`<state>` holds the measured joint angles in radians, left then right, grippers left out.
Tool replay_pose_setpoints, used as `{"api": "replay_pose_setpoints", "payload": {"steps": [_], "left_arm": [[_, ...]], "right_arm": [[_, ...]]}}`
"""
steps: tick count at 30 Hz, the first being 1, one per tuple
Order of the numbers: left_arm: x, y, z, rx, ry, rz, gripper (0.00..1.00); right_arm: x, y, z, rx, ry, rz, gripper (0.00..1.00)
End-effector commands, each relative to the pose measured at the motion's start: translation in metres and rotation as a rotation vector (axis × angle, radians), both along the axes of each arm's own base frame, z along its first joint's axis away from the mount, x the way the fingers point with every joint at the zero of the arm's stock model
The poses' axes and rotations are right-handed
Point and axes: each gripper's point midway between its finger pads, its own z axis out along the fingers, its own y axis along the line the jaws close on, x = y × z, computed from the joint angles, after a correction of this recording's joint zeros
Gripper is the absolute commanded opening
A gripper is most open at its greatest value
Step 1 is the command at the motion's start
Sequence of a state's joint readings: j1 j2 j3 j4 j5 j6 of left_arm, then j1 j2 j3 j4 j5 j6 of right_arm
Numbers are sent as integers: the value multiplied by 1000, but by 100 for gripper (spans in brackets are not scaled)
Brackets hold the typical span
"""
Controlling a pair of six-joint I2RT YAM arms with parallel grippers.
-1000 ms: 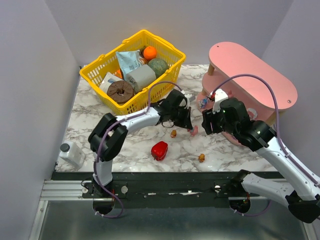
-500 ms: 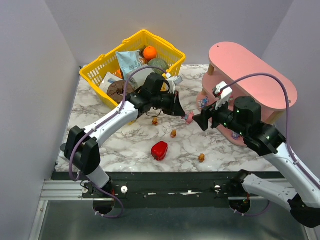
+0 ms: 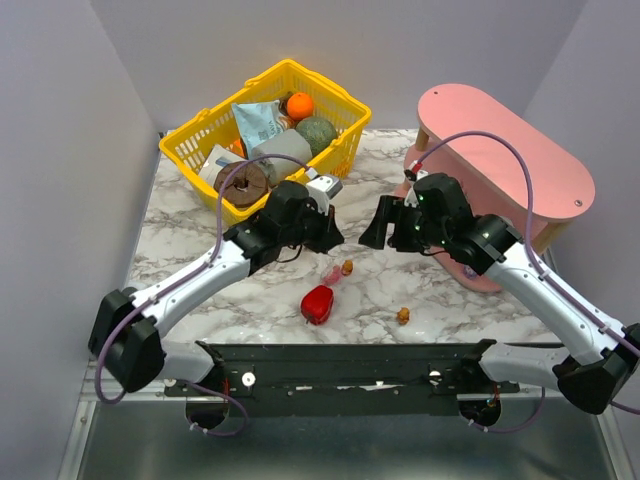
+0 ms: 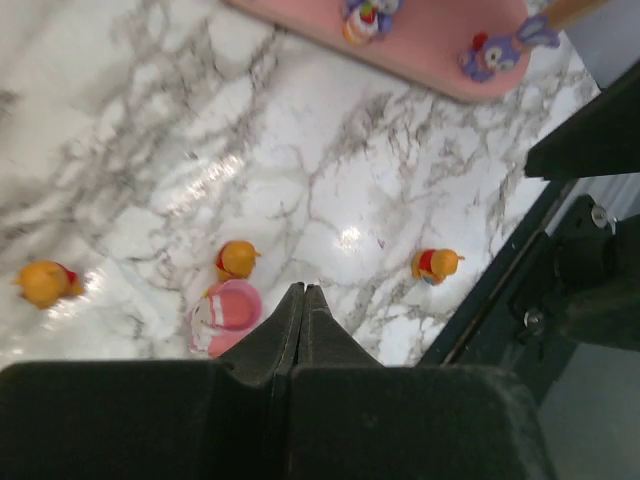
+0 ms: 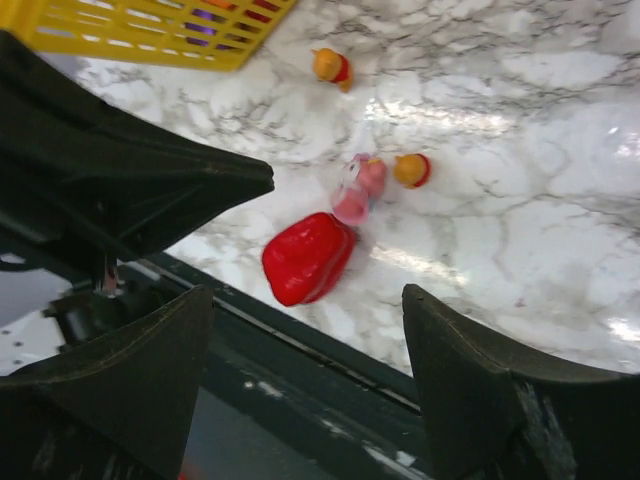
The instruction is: Place and organize the plastic toys onto the shelf
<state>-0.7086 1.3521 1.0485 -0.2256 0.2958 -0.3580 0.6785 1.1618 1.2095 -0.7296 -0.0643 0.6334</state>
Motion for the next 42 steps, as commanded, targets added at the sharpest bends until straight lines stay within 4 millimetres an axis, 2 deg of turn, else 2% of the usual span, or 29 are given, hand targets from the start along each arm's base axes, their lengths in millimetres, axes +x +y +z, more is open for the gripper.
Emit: {"api": "replay_pose_setpoints", "payload": {"steps": [1, 3, 6, 9, 12, 15, 17, 20, 22, 25, 27, 28, 29, 34, 38, 42], "left_arm": [[15, 17, 49, -40, -281, 82, 0], [14, 23, 56, -47, -316, 100, 0], [14, 30, 55, -22, -314, 121, 0], [11, 34, 46, -9, -269, 143, 0], [7, 43, 39, -14, -234, 192, 1], [2, 54, 39, -21, -225, 235, 18], [3, 66, 45, -13, -237, 294, 30], [1, 74, 56, -22, -249, 326, 42], [-2, 77, 61, -29, -250, 332, 48], [-6, 81, 65, -37, -251, 334, 53], [-9, 81, 65, -43, -245, 326, 56], [-11, 81, 65, -48, -239, 325, 56], [-12, 81, 65, -53, -237, 322, 57], [-15, 75, 61, -68, -211, 294, 62], [-15, 71, 59, -61, -198, 281, 63], [-15, 71, 57, -50, -193, 280, 64]], "right_arm": [[-5, 23, 30, 184, 138, -67, 84], [-3, 34, 30, 220, 168, -50, 84], [-4, 44, 27, 235, 196, -11, 85], [0, 53, 15, 178, 145, 115, 83], [1, 60, -12, 122, 133, 204, 82], [-3, 71, -37, 89, 178, 229, 82], [-11, 83, -48, 64, 200, 246, 82], [-19, 90, -78, -8, 275, 219, 82], [-21, 84, -100, -56, 307, 177, 82], [-23, 76, -116, -113, 281, 173, 79], [-21, 68, -123, -164, 255, 162, 76], [-19, 67, -119, -174, 199, 210, 75], [-22, 63, -126, -187, 188, 229, 73], [-22, 68, -125, -166, 55, 361, 73], [-21, 73, -143, -189, 82, 405, 70], [-20, 79, -163, -198, 126, 416, 60]]}}
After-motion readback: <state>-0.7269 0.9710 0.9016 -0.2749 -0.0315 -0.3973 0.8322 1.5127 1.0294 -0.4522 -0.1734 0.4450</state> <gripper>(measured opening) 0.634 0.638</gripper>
